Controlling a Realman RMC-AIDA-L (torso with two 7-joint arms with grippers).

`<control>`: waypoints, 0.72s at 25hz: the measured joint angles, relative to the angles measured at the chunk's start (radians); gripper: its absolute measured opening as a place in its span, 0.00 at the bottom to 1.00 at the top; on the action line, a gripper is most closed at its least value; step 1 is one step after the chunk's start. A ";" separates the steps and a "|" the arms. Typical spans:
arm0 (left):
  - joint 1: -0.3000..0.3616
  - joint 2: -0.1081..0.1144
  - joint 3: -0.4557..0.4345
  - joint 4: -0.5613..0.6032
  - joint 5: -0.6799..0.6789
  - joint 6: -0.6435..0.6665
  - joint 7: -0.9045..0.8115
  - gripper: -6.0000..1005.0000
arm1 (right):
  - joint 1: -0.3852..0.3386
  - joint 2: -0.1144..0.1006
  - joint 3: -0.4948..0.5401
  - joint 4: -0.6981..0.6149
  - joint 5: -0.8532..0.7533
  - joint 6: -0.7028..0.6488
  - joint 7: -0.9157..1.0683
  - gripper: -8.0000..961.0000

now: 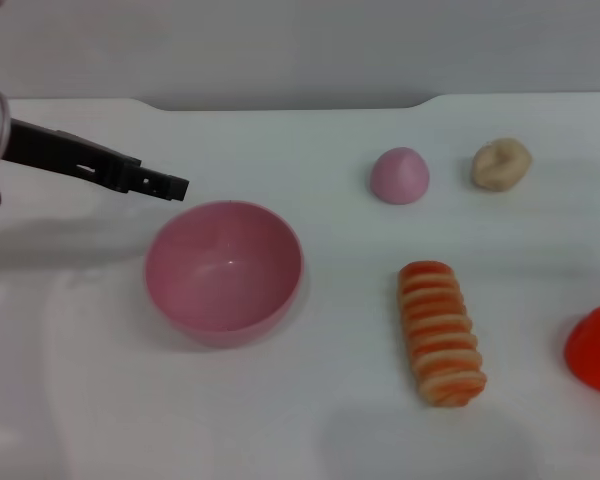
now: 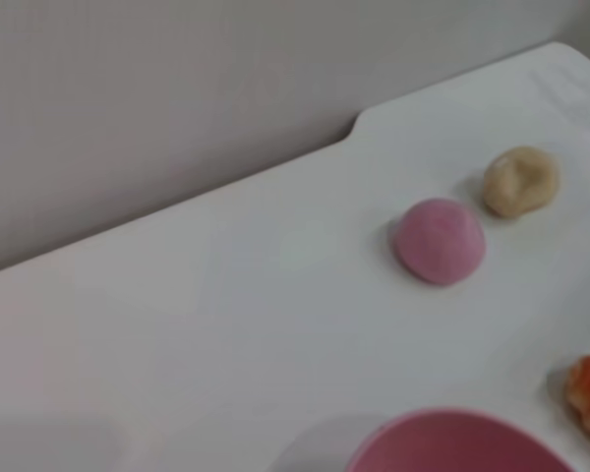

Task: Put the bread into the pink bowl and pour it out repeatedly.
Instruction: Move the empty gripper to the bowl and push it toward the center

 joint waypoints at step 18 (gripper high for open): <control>0.015 -0.033 0.035 -0.147 0.010 -0.165 -0.008 0.82 | -0.038 0.003 -0.001 0.000 -0.001 0.005 0.005 0.73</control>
